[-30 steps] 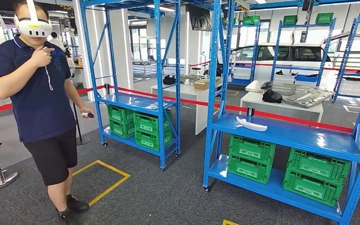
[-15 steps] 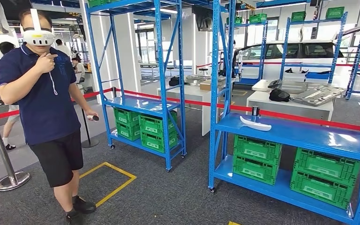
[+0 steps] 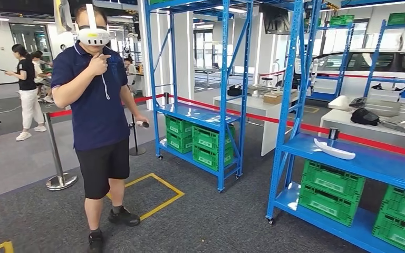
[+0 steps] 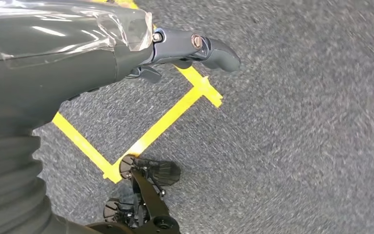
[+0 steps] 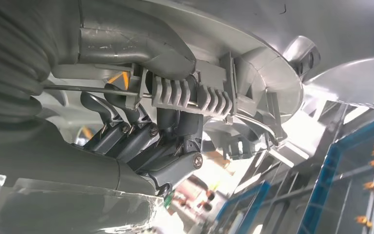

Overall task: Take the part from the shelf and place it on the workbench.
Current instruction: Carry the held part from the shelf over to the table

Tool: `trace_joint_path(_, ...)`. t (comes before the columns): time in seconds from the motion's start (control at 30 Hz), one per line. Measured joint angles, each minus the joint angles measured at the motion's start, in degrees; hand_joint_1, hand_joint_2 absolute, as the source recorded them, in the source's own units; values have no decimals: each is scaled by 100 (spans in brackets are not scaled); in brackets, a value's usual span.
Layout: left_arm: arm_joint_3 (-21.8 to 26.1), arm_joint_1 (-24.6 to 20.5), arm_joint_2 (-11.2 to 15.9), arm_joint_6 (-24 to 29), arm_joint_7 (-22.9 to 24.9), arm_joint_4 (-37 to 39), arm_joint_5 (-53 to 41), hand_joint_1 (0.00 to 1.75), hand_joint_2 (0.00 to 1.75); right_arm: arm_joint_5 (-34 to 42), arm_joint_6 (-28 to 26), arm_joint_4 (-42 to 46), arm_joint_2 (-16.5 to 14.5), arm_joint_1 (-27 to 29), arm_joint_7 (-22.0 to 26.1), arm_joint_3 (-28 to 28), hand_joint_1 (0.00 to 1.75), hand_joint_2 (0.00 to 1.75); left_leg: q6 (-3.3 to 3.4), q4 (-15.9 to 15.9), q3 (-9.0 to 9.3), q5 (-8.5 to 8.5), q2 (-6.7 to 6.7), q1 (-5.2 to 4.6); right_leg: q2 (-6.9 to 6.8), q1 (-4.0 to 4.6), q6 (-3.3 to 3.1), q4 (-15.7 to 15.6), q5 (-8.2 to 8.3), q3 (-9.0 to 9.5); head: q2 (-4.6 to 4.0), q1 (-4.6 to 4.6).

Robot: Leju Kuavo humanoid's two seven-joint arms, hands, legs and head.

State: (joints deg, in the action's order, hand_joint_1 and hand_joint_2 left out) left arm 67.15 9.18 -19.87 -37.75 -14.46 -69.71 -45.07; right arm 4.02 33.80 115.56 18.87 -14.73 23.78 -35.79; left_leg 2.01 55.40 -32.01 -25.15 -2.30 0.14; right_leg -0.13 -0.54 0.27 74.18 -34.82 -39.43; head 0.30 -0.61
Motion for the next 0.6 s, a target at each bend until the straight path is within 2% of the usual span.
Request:
trace_joint_path(0.03,0,0,0,0,1,12,0,0,175,-1,1,0,2,0,0,-2,168,175,-7,13,1,-3,-89,6,8,-13,57,-144,102,55,1,2)
trace_joint_path(0.1,0,2,1,0,5,27,1,0,175,-1,4,0,5,-3,0,-3,168,175,-49,70,-6,-29,-258,24,119,-67,172,-953,460,420,0,8)
trace_joint_path(0.13,0,3,2,2,13,30,5,0,175,-1,8,-1,5,-4,2,-4,168,175,-84,115,-22,-52,-333,21,182,-87,184,-1325,603,594,-1,13)
trace_joint_path(0.17,1,10,3,8,27,30,10,0,175,1,14,-2,4,-6,5,-3,168,175,-119,151,-45,-70,-390,16,228,-92,161,-1546,682,701,-1,13)
trace_joint_path(0.2,1,23,5,18,45,30,20,0,175,1,25,-3,3,-7,8,-3,168,175,-150,173,-70,-78,-434,11,241,-80,112,-1623,704,738,-1,14)
trace_joint_path(0.27,0,67,8,50,89,29,40,0,175,-13,43,-4,-2,-9,15,-3,168,175,-194,183,-108,-78,-479,23,154,-62,14,-1618,718,739,-1,3)
trace_joint_path(0.3,-3,89,8,61,103,28,48,0,175,-34,49,-4,-8,-10,19,-3,168,175,-217,222,-137,-104,-403,26,113,-67,-25,-1624,725,741,-1,-1)
trace_joint_path(0.33,-9,101,9,68,114,27,52,0,175,-61,51,-4,-14,-8,32,-4,168,175,-242,352,-201,-186,-264,28,66,-75,-61,-1631,726,746,-1,-14)
trace_joint_path(0.4,-25,98,10,65,120,20,49,0,175,-115,51,-5,-21,0,97,-4,168,175,-291,977,-500,-520,72,31,-47,-64,-119,-1638,714,755,-2,-29)
trace_joint_path(0.47,-37,90,11,44,120,15,28,0,175,-151,52,-14,-21,16,205,-3,168,175,-319,1763,-884,-837,197,55,-180,-40,-144,-1637,698,758,-2,-34)
trace_joint_path(0.5,-40,94,11,24,120,12,15,0,175,-167,52,-22,-19,25,268,-2,168,175,-323,1942,-978,-862,212,62,-249,-33,-149,-1637,691,761,-1,-36)
trace_joint_path(0.53,-39,101,11,-2,121,4,4,0,175,-179,53,-31,-14,32,333,1,168,175,-320,1886,-957,-777,227,64,-316,-28,-153,-1637,685,767,-1,-37)
trace_joint_path(0.57,-34,108,11,-34,125,-14,0,0,175,-189,54,-39,-6,37,402,7,168,175,-306,1587,-809,-602,262,61,-382,-23,-154,-1637,678,776,-1,-37)
trace_joint_path(0.6,-30,115,13,-72,131,-43,-1,0,175,-196,56,-43,2,38,470,16,168,175,-277,1136,-573,-398,365,48,-441,-15,-153,-1637,669,787,-1,-38)
